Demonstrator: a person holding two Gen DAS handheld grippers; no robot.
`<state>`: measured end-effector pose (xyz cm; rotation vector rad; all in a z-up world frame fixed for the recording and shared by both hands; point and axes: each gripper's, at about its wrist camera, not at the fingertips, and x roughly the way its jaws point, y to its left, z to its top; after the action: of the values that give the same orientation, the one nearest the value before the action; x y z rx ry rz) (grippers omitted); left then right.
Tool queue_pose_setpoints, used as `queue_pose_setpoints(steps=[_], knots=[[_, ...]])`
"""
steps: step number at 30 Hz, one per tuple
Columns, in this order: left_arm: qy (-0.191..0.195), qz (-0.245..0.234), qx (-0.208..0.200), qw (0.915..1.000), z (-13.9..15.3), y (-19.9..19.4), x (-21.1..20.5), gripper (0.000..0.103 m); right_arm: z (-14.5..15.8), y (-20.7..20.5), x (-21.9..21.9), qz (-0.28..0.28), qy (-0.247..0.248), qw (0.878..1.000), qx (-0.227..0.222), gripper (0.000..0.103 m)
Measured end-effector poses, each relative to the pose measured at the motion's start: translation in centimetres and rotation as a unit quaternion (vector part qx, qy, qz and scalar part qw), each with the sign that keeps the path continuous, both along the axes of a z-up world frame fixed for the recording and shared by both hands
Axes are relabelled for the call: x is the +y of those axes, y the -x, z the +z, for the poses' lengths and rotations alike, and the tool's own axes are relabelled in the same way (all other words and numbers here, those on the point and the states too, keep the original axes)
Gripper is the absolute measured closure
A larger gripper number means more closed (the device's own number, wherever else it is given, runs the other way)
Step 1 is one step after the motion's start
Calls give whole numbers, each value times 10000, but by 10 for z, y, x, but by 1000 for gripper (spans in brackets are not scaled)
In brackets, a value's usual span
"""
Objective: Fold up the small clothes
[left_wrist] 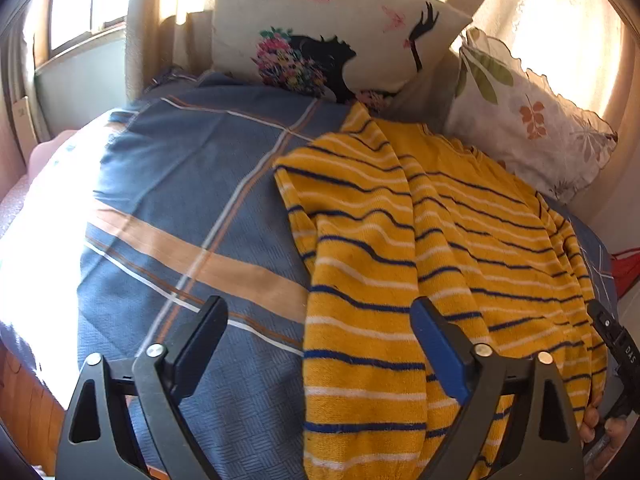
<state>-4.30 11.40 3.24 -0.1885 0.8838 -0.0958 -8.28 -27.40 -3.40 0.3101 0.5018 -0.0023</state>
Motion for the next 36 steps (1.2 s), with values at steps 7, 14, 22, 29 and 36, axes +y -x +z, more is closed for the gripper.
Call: queue_pose_setpoints(steps=[7,14,22,29,36], knots=[[133,-354,330,9987,-14,-6,-13,96,7,2,1,-114,130,9998,-40,2],[-373,1796,-272,9827,45,-29,99,93,24,13,-14,-322,295,9988,-218,2],[-385,2302,-791,9692,69,0,138,57,25,24,-57,-859,381,9955,-141,2],[-29,1087,-1053,9885,62,22,64,44,4,21,-92,-934,446,9933,504,2],[-56,301,-789,9964,44,24,12,43,-27,0,-89,141,-307,9927,1162,77]])
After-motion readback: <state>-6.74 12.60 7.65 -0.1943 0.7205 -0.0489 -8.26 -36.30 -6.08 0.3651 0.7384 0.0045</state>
